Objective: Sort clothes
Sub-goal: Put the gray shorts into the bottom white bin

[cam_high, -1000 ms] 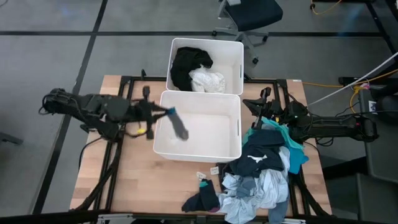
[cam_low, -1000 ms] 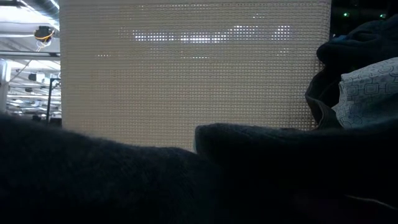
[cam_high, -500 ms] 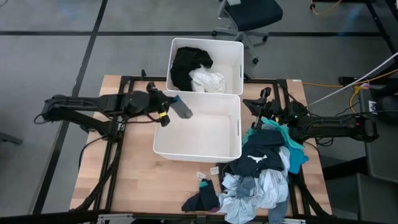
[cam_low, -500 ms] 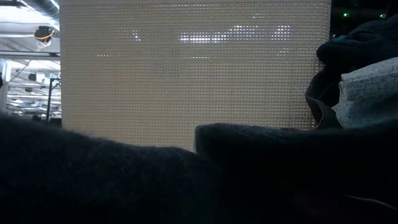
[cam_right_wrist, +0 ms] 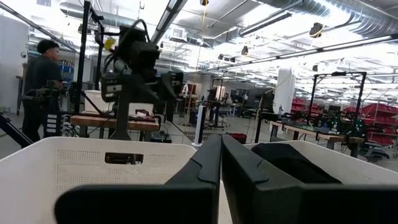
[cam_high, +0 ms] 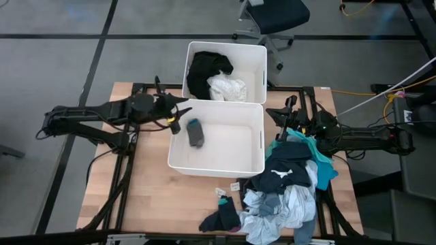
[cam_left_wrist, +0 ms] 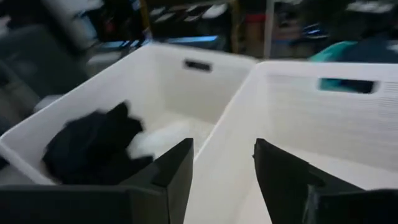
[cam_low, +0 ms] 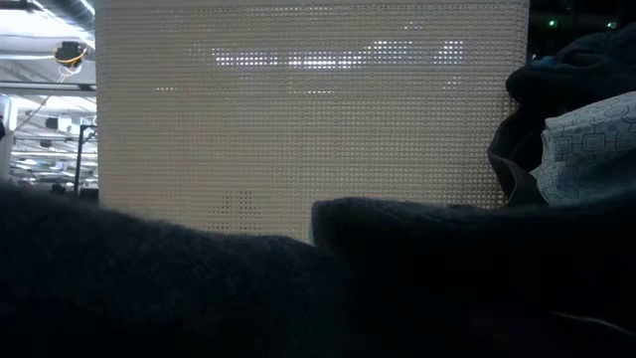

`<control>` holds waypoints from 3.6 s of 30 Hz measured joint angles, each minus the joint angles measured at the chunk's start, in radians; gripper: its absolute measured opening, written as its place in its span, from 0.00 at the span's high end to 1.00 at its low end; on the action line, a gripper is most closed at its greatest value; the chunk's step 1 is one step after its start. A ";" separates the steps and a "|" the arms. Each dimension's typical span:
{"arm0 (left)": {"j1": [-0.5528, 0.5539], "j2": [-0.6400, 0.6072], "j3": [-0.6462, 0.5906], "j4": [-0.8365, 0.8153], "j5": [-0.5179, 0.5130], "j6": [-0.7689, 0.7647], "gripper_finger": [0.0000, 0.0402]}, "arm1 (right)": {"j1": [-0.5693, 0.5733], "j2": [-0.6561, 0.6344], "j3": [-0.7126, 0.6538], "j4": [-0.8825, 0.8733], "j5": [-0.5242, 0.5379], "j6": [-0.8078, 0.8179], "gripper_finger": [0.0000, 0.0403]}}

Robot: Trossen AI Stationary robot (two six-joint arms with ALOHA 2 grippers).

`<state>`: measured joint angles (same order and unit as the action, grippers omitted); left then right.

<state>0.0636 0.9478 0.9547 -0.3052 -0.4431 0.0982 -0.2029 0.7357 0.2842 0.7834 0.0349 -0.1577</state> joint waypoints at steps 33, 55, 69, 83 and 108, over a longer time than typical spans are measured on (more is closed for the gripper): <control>0.035 -0.445 -0.450 0.283 0.224 0.236 0.63 | 0.351 0.373 0.992 -1.230 0.452 0.194 0.96; 0.035 -0.556 -0.450 0.271 0.223 0.193 0.63 | 0.871 0.683 1.340 -2.112 0.454 1.344 0.96; 0.035 -0.556 -0.450 0.269 0.223 0.229 0.63 | 0.847 0.753 1.330 -2.352 0.361 1.571 0.92; 0.036 -0.555 -0.450 0.267 0.223 0.245 0.63 | 0.844 0.757 1.138 -2.355 0.314 1.511 0.36; 0.035 -0.555 -0.449 0.263 0.223 0.255 0.63 | 0.844 0.756 0.928 -2.243 0.242 1.378 0.71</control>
<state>0.0990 0.3923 0.5053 -0.0425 -0.2199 0.3534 0.6407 1.4921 1.2121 -1.4597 0.2772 1.2207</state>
